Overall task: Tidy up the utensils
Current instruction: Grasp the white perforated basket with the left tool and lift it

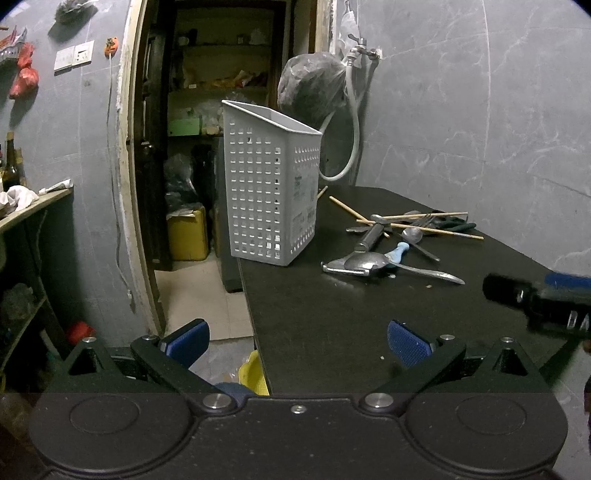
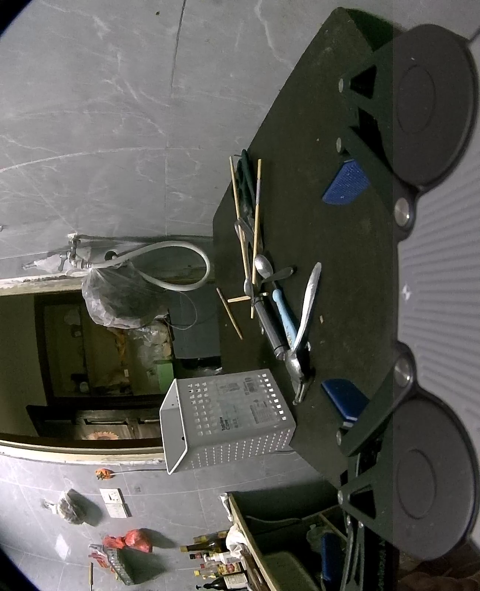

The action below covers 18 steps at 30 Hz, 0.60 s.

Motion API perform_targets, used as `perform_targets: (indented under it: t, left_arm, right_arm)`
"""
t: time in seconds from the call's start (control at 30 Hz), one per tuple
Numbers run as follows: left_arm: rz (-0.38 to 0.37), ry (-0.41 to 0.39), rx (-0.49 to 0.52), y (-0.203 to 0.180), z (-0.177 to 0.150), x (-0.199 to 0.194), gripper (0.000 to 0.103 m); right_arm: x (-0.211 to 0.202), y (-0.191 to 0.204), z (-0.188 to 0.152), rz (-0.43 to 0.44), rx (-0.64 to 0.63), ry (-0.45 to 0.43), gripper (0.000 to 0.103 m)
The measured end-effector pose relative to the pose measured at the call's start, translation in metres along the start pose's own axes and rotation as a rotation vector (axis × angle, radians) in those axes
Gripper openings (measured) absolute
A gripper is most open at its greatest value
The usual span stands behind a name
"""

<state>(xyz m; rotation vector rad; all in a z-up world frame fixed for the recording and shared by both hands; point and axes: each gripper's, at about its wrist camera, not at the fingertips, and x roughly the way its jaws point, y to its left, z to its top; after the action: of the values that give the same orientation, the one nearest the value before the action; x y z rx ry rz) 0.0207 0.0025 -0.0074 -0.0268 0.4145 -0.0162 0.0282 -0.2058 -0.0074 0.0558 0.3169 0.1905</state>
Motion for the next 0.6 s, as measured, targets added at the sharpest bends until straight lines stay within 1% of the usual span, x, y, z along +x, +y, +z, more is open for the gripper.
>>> perform_targets:
  t: [0.07,0.13,0.2,0.27,0.37,0.43,0.47,0.5,0.53,0.6]
  left_arm:
    - [-0.003,-0.022,0.003,0.003,0.001,0.003,0.102]
    - [-0.015,-0.052,0.005,0.007,0.004,0.006,0.103]
    - [-0.035,-0.082,0.008,0.012,0.009,0.012,0.103]
    - [-0.066,-0.086,0.013,0.017,0.014,0.02,0.103]
    - [-0.161,-0.019,0.002,0.029,0.024,0.042,0.103]
    - [-0.262,0.035,-0.018,0.04,0.029,0.056,0.103]
    - [-0.301,0.05,-0.021,0.044,0.033,0.061,0.103]
    - [-0.311,0.045,-0.025,0.048,0.039,0.065,0.103]
    - [-0.295,0.021,-0.027,0.049,0.042,0.065,0.103]
    - [-0.231,-0.054,-0.004,0.051,0.054,0.066,0.103]
  right_arm:
    - [0.003,-0.003,0.007,0.018,0.013,-0.009,0.103]
    - [0.007,-0.009,0.018,0.047,0.064,-0.027,0.103]
    - [0.015,-0.017,0.027,0.07,0.118,-0.039,0.103]
    - [0.026,-0.024,0.034,0.08,0.16,-0.033,0.103]
    - [0.047,-0.034,0.04,0.079,0.207,-0.019,0.103]
    - [0.057,-0.037,0.042,0.08,0.231,-0.02,0.103]
    - [0.063,-0.039,0.045,0.084,0.242,-0.021,0.103]
    - [0.067,-0.04,0.046,0.091,0.251,-0.023,0.103]
    - [0.072,-0.041,0.048,0.099,0.258,-0.025,0.103]
    - [0.079,-0.042,0.05,0.111,0.275,-0.033,0.103]
